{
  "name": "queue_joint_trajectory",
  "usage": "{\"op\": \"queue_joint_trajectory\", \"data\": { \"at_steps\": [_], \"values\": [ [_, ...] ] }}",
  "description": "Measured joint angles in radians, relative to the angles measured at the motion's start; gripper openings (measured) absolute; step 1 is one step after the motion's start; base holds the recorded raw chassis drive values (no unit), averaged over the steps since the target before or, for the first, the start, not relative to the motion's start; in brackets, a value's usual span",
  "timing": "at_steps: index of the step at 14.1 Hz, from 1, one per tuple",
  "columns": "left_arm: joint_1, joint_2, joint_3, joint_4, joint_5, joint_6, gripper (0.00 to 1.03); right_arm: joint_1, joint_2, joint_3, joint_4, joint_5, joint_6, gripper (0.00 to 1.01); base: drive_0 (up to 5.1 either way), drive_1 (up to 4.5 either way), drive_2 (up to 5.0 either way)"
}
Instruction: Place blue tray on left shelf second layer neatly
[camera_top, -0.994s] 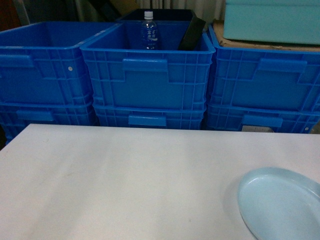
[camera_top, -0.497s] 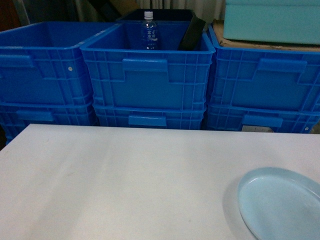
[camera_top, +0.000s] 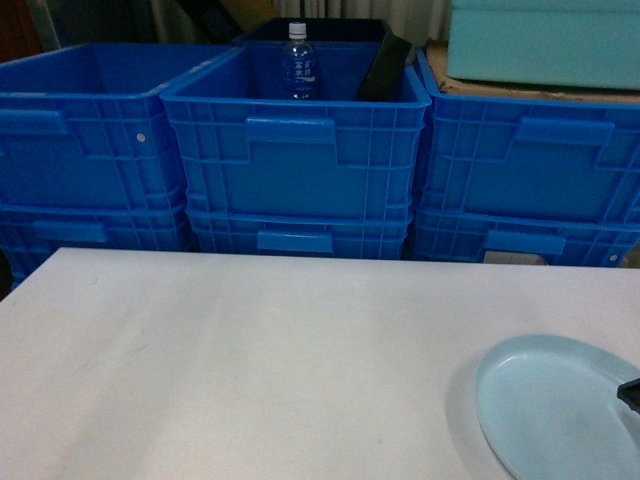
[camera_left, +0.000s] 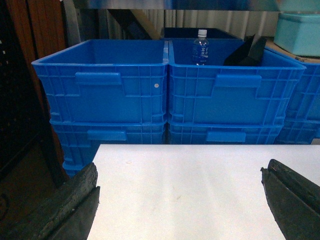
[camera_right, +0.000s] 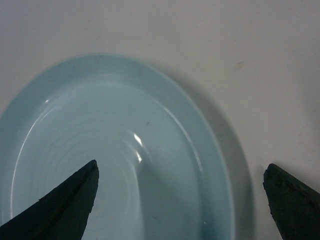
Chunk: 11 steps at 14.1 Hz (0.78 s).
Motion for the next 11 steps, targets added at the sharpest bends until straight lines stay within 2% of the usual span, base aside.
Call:
{"op": "queue_joint_trajectory", "data": {
  "at_steps": [2,5,6,10,11],
  "values": [
    [0.0,0.0,0.0,0.0,0.0,0.0,0.98,0.037,-0.006,-0.011,0.002,0.007,0.01,0.98,0.0,0.0,0.0],
    [0.0,0.0,0.0,0.0,0.0,0.0,0.98,0.043,0.024,-0.005,0.029,0.015,0.024,0.98,0.0,0.0,0.0],
    [0.0,0.0,0.0,0.0,0.0,0.0,0.98,0.043,0.036,-0.001,0.038,0.022,0.026,0.92,0.0,0.0,0.0],
    [0.0,0.0,0.0,0.0,0.0,0.0,0.98,0.042,0.073,-0.002,0.075,0.052,0.021,0.48,0.0,0.0,0.0],
    [0.0,0.0,0.0,0.0,0.0,0.0,0.98,0.041,0.096,-0.002,0.09,0.06,0.018,0.24,0.0,0.0,0.0]
  ]
}}
